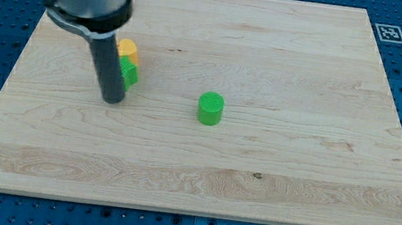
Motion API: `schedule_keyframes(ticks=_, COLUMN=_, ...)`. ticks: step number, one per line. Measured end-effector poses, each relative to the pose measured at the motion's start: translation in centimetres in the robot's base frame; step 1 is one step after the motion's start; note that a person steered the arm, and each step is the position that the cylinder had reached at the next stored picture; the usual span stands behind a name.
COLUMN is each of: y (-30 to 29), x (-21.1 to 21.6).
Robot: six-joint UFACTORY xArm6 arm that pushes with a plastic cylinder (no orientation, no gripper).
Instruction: Separate the green star from yellow blocks
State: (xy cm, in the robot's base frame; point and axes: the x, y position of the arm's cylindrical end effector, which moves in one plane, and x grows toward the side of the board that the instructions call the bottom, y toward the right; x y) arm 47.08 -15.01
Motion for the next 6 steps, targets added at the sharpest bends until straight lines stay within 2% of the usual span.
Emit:
schedule_keyframes(ticks=2, y=-2.1, x=-4.4)
schedule_keyframes(ticks=6, y=-0.7, x=-3.2)
